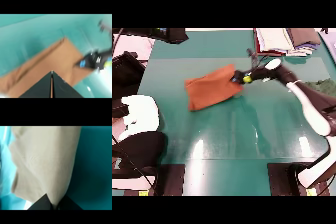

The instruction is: Fold the shirts.

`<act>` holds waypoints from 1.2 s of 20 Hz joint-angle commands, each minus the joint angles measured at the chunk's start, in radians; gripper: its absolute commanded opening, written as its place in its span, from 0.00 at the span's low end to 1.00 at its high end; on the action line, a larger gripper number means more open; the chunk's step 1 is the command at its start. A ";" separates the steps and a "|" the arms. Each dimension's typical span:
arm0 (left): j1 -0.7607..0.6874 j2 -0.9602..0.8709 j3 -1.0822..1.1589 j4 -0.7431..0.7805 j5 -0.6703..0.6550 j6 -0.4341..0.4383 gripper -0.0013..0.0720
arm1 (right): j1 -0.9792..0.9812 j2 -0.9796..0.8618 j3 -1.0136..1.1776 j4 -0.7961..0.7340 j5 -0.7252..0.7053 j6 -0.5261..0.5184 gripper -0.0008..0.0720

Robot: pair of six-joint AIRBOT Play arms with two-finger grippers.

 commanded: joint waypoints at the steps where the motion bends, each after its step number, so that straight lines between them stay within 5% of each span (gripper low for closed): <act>1: -0.084 0.000 0.000 0.016 0.004 0.031 0.05 | -0.159 0.139 0.021 -0.224 0.079 0.053 0.03; 6: -0.112 0.000 0.000 0.009 0.010 0.030 0.05 | -0.514 0.315 0.020 -0.474 0.249 0.130 0.03; 12: -0.112 0.000 0.000 0.008 0.036 -0.023 0.05 | -0.885 0.355 0.020 -0.470 0.240 0.129 0.03; 24: -0.112 0.000 0.000 0.008 0.049 -0.024 0.05 | -0.921 0.350 0.262 -0.425 0.207 0.124 0.03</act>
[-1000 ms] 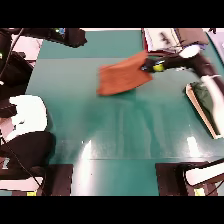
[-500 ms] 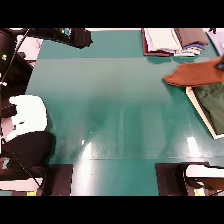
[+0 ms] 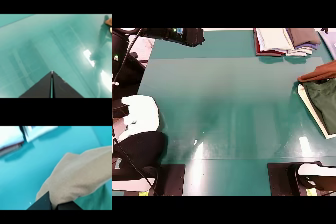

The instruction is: Fold the shirts.

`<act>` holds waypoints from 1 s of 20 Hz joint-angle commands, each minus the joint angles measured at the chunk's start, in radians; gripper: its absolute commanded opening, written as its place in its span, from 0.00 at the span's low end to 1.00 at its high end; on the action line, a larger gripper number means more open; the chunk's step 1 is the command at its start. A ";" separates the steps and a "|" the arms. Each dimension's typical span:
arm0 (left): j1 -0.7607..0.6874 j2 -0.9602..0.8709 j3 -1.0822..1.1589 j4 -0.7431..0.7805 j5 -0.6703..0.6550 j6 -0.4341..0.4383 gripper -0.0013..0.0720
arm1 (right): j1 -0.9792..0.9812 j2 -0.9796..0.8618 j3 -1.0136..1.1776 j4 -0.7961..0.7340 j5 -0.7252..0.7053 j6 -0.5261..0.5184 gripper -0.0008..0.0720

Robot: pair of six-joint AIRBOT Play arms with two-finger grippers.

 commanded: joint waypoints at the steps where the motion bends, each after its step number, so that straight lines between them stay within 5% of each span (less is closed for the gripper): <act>1: 0.000 0.000 0.000 0.000 -0.002 0.003 0.05 | 0.005 0.000 0.113 -0.002 0.047 -0.001 0.03; 6: 0.000 0.000 0.000 0.001 -0.009 0.004 0.05 | -0.045 0.048 0.062 -0.028 0.158 -0.002 0.03; 15: 0.000 0.000 0.000 0.002 -0.010 0.011 0.05 | -0.277 0.331 -0.487 -0.220 0.161 -0.009 0.06; 17: 0.000 0.000 0.000 0.001 -0.013 0.011 0.05 | -0.330 0.357 -0.568 -0.219 0.138 -0.010 0.63; 18: 0.000 0.000 0.000 0.001 -0.014 0.011 0.05 | -0.353 0.365 -0.592 -0.219 0.122 -0.009 0.80; 20: 0.000 0.000 0.000 0.001 -0.011 0.011 0.05 | -0.373 0.371 -0.582 -0.180 0.123 -0.009 0.81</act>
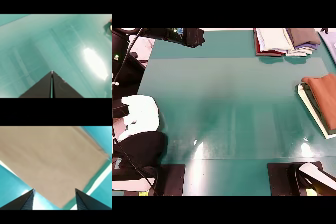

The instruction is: Fold the shirts.

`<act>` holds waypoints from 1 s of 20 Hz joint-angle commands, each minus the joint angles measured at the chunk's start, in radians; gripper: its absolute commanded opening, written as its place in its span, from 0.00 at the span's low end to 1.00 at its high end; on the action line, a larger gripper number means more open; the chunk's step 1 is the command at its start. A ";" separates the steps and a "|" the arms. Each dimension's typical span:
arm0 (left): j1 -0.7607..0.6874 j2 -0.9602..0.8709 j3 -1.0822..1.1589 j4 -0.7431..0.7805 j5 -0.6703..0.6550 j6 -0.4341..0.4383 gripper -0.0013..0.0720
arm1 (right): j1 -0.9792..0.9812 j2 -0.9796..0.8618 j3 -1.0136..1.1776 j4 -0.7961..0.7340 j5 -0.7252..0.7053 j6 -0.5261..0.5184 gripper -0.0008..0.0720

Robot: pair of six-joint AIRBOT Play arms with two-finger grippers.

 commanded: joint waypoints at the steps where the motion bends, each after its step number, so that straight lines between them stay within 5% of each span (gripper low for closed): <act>1: 0.000 0.000 0.000 -0.002 0.005 0.000 0.05 | -0.043 0.032 -0.031 0.066 -0.017 0.000 0.81; 6: 0.000 0.000 0.000 -0.019 0.005 -0.002 0.05 | 0.204 0.068 0.066 0.277 -0.028 0.000 0.81; 13: 0.000 0.000 0.000 -0.021 0.007 -0.002 0.05 | 0.858 0.101 0.067 0.267 -0.100 0.000 0.80; 14: 0.000 0.000 0.000 -0.020 0.008 -0.002 0.05 | 0.925 0.101 0.067 0.267 -0.120 0.000 0.74; 17: 0.000 0.000 0.000 -0.021 0.007 -0.002 0.05 | 1.081 0.101 0.067 0.267 -0.164 0.000 0.04; 20: 0.000 0.000 0.000 -0.020 0.007 -0.002 0.05 | 1.144 0.101 0.067 0.268 -0.179 0.000 0.03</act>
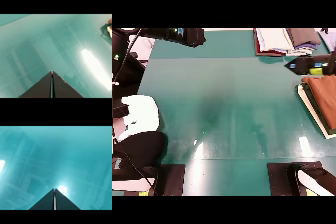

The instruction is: Fold the shirts.

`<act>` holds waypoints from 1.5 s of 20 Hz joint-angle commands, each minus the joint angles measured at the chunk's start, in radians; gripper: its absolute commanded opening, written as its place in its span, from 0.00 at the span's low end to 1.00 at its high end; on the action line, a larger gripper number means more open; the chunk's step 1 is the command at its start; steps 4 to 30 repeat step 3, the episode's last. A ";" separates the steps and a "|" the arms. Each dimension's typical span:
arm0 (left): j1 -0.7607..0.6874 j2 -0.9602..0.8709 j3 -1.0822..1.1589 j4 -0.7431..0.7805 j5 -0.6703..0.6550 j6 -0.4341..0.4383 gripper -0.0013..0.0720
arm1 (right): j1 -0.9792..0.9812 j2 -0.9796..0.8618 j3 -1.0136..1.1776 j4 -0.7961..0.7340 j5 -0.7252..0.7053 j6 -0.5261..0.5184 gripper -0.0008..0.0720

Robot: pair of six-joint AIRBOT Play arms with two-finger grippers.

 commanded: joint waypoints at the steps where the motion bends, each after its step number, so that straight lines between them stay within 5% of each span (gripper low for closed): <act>1: 0.000 0.000 0.000 0.000 0.000 0.000 0.05 | 0.098 0.001 0.001 0.003 -0.033 0.000 0.03; 30: 0.000 0.000 0.000 0.000 0.000 0.000 0.05 | 0.097 0.001 0.001 0.005 -0.030 0.000 0.03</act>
